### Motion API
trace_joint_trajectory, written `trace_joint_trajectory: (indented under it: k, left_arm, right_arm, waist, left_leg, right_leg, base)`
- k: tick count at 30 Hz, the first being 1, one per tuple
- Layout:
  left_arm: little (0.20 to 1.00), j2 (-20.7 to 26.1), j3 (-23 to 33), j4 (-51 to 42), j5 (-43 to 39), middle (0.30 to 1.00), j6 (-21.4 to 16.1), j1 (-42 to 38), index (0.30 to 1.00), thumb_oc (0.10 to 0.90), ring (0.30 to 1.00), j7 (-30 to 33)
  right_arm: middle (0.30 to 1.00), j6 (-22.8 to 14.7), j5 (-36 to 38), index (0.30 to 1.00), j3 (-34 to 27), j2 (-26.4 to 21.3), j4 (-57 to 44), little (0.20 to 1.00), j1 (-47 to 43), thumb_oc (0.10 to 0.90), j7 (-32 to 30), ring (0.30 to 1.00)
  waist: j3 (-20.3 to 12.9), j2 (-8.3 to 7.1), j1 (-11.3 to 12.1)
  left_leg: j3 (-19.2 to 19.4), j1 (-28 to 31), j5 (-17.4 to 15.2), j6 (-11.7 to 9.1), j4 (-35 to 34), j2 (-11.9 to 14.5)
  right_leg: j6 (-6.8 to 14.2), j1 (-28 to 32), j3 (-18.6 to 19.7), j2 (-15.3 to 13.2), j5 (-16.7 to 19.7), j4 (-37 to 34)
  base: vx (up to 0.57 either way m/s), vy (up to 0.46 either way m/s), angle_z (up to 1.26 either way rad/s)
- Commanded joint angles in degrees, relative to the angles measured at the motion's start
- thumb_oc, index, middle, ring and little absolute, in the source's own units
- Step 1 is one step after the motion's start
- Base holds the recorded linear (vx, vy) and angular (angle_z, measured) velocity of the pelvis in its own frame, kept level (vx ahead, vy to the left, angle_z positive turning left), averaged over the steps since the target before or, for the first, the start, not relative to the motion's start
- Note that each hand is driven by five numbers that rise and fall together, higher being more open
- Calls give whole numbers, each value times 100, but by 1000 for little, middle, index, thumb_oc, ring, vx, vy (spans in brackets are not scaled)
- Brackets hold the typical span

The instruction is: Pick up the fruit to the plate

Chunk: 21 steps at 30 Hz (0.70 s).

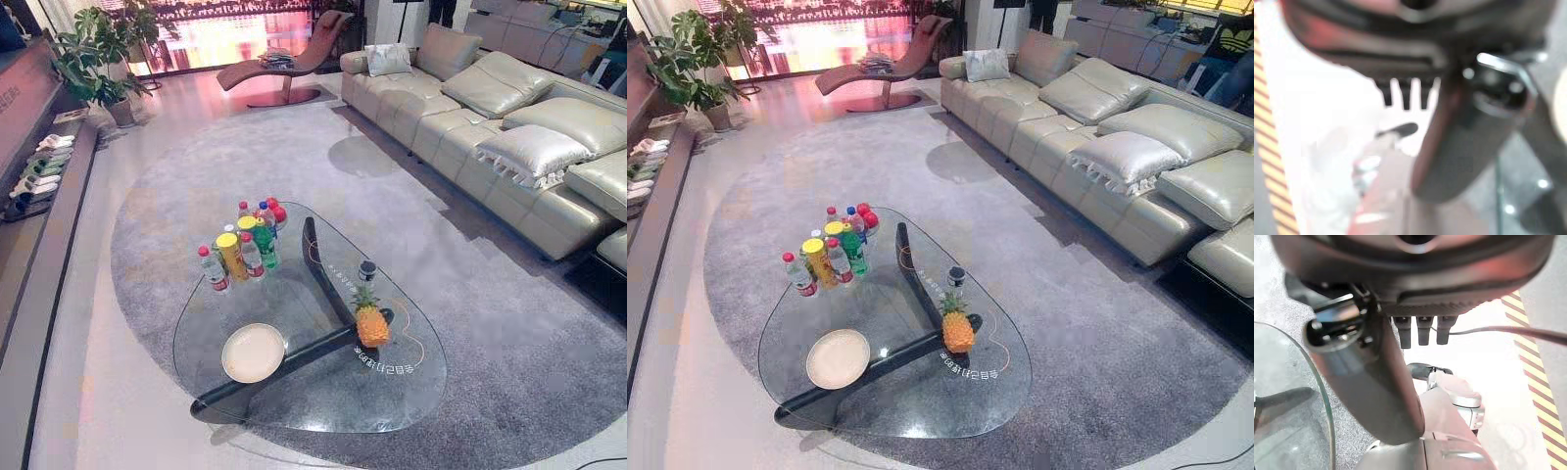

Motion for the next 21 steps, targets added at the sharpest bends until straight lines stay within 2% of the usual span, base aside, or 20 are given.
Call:
trace_joint_trajectory:
  k: [1,21]
  left_arm:
    - [900,-205,96,217,-61,900,-169,-707,900,800,900,-104]
    - [900,-195,171,217,-164,900,-169,-649,900,800,900,-157]
  right_arm:
    - [900,-111,-51,900,-58,45,200,900,-534,800,38,900]
    - [900,-136,-66,900,-80,47,216,900,-500,800,25,900]
  waist:
    - [250,36,146]
    - [274,18,176]
  left_leg:
    - [88,194,-46,32,31,268]
    - [90,111,0,18,31,293]
  right_leg:
    - [65,-42,-341,-282,314,13]
    - [64,-116,-383,-275,333,13]
  base:
    - [-98,30,-71]
    - [0,0,0]
